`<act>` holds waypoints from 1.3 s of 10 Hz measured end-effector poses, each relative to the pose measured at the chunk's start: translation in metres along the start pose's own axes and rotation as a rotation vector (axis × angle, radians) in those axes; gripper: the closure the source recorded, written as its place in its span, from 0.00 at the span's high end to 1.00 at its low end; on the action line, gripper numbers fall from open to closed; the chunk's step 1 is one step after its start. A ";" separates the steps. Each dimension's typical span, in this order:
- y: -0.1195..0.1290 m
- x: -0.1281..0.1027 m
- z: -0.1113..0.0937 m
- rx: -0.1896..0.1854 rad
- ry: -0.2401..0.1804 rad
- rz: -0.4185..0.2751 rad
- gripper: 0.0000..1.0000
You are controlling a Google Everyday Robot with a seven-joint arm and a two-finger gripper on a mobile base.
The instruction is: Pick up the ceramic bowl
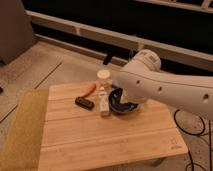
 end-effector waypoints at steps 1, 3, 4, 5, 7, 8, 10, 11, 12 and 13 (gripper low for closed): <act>0.002 0.001 0.000 -0.002 0.000 -0.004 0.65; 0.013 0.007 -0.006 0.002 -0.021 -0.035 0.65; 0.032 0.011 -0.012 -0.002 -0.051 -0.076 0.65; 0.047 0.011 -0.016 -0.013 -0.082 -0.108 0.65; 0.058 0.000 -0.008 -0.053 -0.126 -0.115 0.65; 0.049 -0.011 0.009 -0.076 -0.133 -0.082 0.65; 0.039 -0.024 0.030 -0.156 -0.129 -0.037 0.65; 0.028 -0.034 0.042 -0.225 -0.123 -0.004 0.65; 0.015 -0.041 0.052 -0.260 -0.114 0.027 0.65; -0.004 -0.048 0.067 -0.290 -0.096 0.062 0.65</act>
